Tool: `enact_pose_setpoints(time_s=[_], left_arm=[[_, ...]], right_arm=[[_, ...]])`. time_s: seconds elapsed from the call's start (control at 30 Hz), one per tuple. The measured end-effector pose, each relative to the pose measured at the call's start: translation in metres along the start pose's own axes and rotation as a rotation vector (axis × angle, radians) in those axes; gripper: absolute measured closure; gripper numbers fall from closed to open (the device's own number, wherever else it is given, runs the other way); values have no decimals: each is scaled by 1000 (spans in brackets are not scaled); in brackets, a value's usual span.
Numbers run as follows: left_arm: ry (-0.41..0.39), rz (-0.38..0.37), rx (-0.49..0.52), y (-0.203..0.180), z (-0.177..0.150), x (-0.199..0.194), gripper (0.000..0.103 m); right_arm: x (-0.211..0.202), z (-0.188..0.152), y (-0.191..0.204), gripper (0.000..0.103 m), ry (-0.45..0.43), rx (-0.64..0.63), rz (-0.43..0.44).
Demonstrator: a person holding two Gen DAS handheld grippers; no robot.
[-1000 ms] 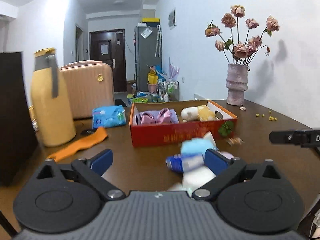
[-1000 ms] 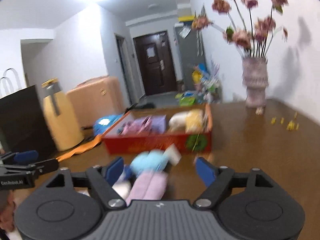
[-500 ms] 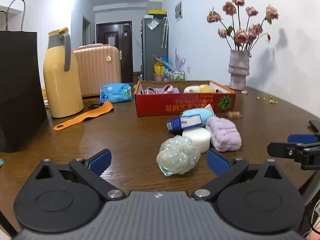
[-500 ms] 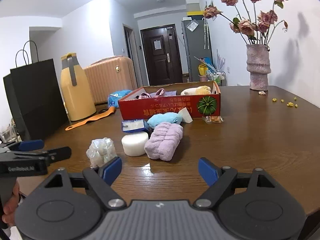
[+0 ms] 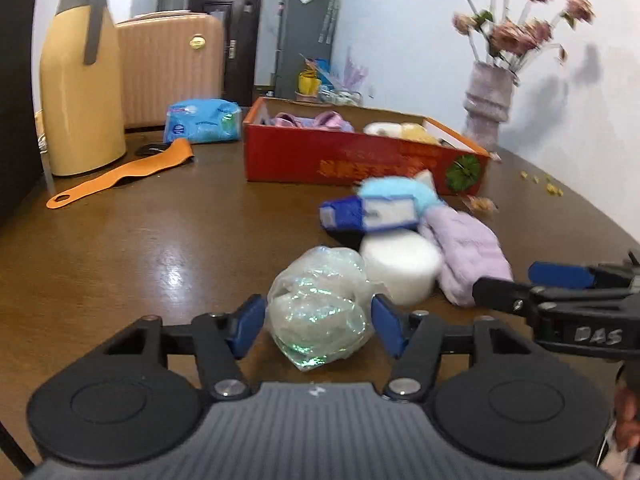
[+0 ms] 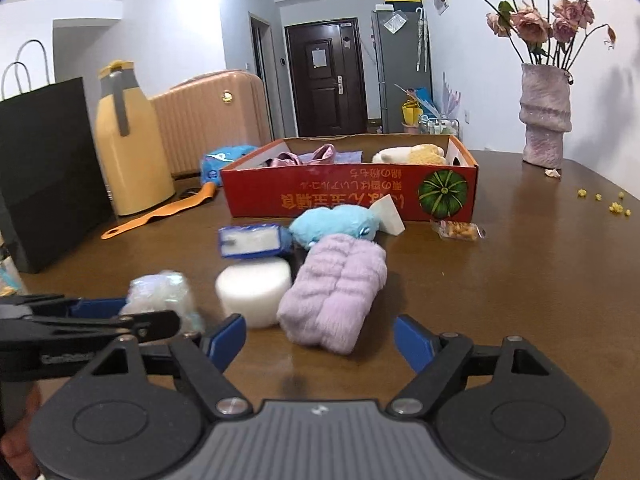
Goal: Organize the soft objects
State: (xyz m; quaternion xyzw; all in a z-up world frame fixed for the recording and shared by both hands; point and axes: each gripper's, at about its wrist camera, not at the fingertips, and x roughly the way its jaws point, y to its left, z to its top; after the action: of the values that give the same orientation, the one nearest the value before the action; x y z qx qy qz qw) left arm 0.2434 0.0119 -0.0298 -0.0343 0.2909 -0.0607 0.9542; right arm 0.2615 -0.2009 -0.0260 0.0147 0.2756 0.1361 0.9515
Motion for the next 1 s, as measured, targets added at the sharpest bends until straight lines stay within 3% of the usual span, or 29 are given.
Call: enact_pose_setpoints(time_s=[0.1, 0.17, 0.33, 0.47, 0.57, 0.7, 0.8, 1.0], left_arm=[[-10, 22, -27, 6, 8, 6, 36], [-17, 12, -23, 5, 12, 6, 26], [-59, 52, -22, 5, 11, -10, 7], [-75, 81, -23, 5, 9, -26, 7], [-85, 72, -24, -3, 8, -36, 7], [-126, 44, -31, -19, 12, -46, 7], [-135, -14, -43, -34, 16, -47, 7], [-51, -145, -36, -68, 15, -31, 27]], right_arm=[[21, 7, 1, 43, 24, -5, -16], [27, 8, 1, 52, 30, -11, -8], [16, -2, -4, 57, 38, -31, 40], [-18, -16, -11, 63, 57, -86, 164], [-41, -24, -21, 59, 104, -164, 279], [-55, -28, -42, 54, 82, -152, 136], [-64, -27, -55, 54, 47, -87, 154], [-64, -21, -73, 54, -11, 105, 179]])
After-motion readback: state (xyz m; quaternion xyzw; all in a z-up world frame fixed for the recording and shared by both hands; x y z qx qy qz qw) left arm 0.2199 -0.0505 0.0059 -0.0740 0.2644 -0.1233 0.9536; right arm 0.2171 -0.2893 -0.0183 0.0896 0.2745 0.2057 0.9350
